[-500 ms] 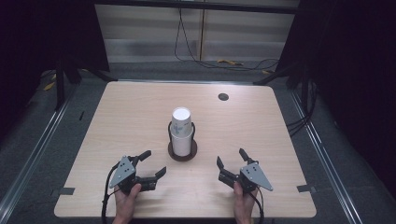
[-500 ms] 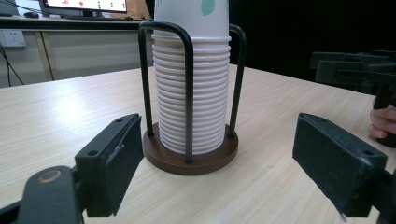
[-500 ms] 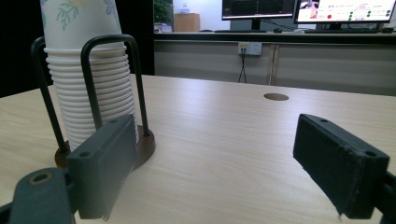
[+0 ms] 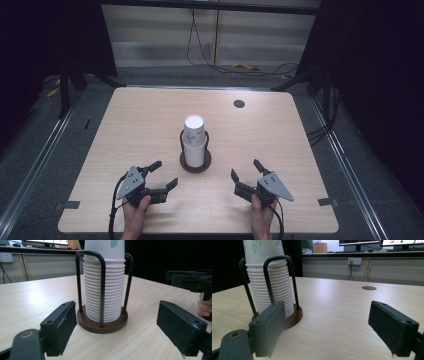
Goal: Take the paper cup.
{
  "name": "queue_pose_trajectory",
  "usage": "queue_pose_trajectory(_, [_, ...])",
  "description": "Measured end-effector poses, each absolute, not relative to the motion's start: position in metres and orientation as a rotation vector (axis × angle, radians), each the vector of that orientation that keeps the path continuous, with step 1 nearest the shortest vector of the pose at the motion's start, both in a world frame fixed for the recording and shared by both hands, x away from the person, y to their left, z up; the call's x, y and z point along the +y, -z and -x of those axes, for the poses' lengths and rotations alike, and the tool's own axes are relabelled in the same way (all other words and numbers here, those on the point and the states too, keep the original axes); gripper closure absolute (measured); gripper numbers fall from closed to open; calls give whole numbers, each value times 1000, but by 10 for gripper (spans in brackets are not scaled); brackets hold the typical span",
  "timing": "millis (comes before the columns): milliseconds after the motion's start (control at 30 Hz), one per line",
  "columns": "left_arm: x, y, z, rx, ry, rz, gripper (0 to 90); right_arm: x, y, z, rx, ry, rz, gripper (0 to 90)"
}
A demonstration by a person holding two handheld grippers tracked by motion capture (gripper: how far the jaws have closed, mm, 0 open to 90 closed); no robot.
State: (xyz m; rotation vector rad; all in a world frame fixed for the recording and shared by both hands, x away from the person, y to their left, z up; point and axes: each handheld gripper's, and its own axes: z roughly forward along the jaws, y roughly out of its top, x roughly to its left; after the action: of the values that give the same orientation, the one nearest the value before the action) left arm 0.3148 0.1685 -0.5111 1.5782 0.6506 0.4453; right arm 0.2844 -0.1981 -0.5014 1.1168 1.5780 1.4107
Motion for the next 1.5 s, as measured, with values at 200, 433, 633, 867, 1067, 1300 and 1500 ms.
queue_pose_trajectory(200, [168,511,-315,650,-442,-1583,161,-198,501,-286,1640,-1439,-1128,151])
queue_pose_trajectory(433, [169,511,-315,635,-442,-1591,161,-191,499,-292,1754,-1484,-1100,130])
queue_pose_trajectory(633, [170,511,-316,634,-432,-1583,159,-184,487,-299,1786,-1512,-1072,139])
queue_pose_trajectory(867, [169,511,-315,639,-434,-1579,159,-176,471,-307,1838,-1532,-1029,153])
queue_pose_trajectory(1067, [169,511,-315,638,-434,-1578,164,-171,459,-316,1862,-1575,-1013,169])
queue_pose_trajectory(1300, [169,511,-315,640,-435,-1577,164,-166,449,-325,1874,-1591,-983,181])
queue_pose_trajectory(1500, [169,511,-315,640,-435,-1577,164,-163,440,-333,1920,-1608,-959,189])
